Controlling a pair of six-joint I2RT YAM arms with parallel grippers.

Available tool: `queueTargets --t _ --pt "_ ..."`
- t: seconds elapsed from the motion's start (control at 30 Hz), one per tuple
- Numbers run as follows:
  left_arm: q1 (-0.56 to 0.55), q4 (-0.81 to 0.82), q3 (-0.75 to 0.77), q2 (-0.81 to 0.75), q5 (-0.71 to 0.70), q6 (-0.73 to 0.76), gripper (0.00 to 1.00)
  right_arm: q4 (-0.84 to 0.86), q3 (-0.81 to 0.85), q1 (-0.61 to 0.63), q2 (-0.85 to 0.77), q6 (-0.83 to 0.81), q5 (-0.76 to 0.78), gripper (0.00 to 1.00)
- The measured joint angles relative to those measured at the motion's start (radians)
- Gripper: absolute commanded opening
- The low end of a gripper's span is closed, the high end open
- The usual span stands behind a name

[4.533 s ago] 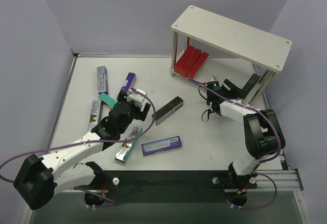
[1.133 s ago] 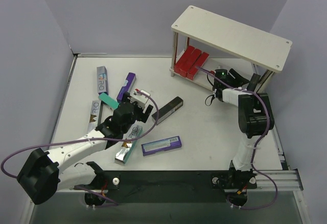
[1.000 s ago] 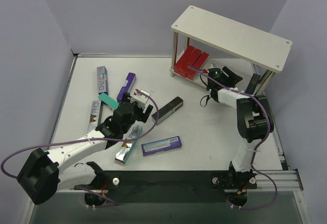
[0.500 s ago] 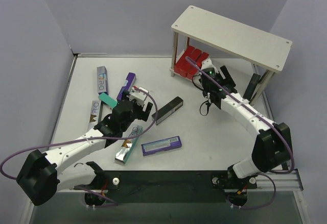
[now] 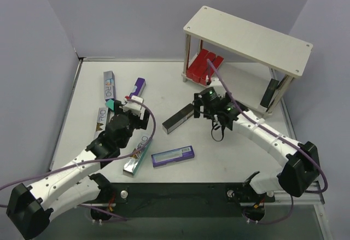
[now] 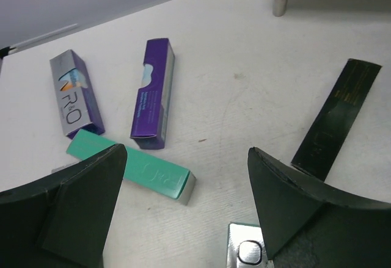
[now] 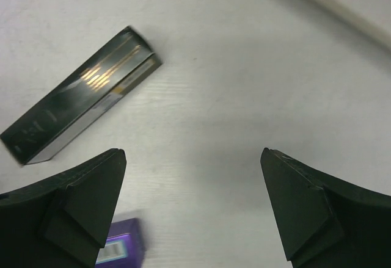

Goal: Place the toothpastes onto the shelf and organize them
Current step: Adjust the toothpaste at the center of the board.

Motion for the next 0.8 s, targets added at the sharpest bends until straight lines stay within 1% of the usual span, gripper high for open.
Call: queueTargets --t 0.1,0.17,0.33,0.57,0.7,0.77,0.8 --pt "0.003 0.047 -0.063 -0.048 -0.073 0.040 0.92 0.009 0.006 0.094 0.085 0.146 -0.005 1.00" --pt "0.008 0.107 -0.116 -0.074 -0.138 0.075 0.92 0.010 0.027 0.152 0.161 0.242 0.005 1.00" --pt "0.016 0.165 -0.142 -0.095 -0.236 0.110 0.91 0.012 0.144 0.245 0.324 0.438 0.077 1.00" --pt "0.018 0.236 -0.154 -0.144 -0.290 0.120 0.91 -0.013 0.360 0.268 0.532 0.647 0.160 1.00" --pt "0.018 0.237 -0.154 -0.144 -0.292 0.119 0.91 -0.066 0.423 0.268 0.631 0.734 0.152 1.00" --pt "0.018 0.237 -0.154 -0.144 -0.290 0.117 0.91 -0.094 0.437 0.268 0.672 0.764 0.142 0.97" --pt "0.018 0.237 -0.154 -0.143 -0.289 0.116 0.91 -0.107 0.439 0.268 0.690 0.777 0.137 0.92"
